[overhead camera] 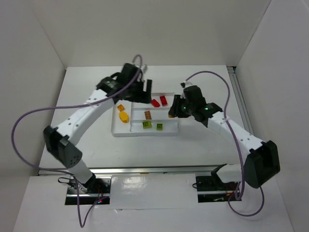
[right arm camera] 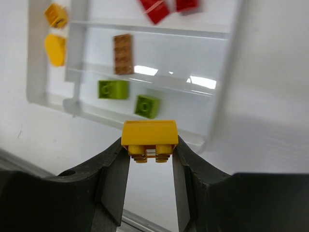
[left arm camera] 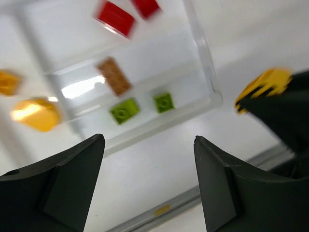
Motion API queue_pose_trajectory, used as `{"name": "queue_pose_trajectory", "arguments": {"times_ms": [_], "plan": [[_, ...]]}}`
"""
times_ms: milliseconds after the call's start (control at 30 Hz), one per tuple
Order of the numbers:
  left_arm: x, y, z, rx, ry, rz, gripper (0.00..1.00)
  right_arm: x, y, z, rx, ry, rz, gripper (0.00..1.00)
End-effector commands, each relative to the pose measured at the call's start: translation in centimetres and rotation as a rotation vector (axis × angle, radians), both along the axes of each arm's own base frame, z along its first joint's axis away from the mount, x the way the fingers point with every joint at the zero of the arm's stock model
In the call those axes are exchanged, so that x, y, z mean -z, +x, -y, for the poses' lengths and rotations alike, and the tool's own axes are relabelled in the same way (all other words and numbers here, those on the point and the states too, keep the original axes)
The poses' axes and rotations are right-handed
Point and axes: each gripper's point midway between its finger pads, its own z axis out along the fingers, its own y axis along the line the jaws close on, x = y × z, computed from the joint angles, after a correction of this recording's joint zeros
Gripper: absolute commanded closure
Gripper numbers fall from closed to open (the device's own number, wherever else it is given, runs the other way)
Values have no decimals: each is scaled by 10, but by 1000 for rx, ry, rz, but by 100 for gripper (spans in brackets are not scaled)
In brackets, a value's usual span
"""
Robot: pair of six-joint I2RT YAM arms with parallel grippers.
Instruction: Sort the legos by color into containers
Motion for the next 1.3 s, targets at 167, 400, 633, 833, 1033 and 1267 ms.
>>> {"name": "queue_pose_trajectory", "arguments": {"times_ms": [167, 400, 633, 833, 1033, 1267], "plan": [[-76, 5, -186, -534, 44, 177, 16, -43, 28, -170, -407, 74, 197, 78], [-78, -18, -239, -699, -35, 186, 17, -30, 84, -252, -513, 118, 234, 78], [-88, -26, -243, -674, -84, 208, 17, 25, 130, -287, -482, 81, 184, 71], [-82, -29, -243, -649, -92, 188, 17, 31, 152, -294, -426, 63, 206, 6], [-74, -30, -244, -646, -84, 169, 17, -23, 146, -258, -321, 30, 304, 1], [-75, -16, -242, -611, -98, 210, 17, -88, 147, -85, 311, -304, 409, 1]]}}
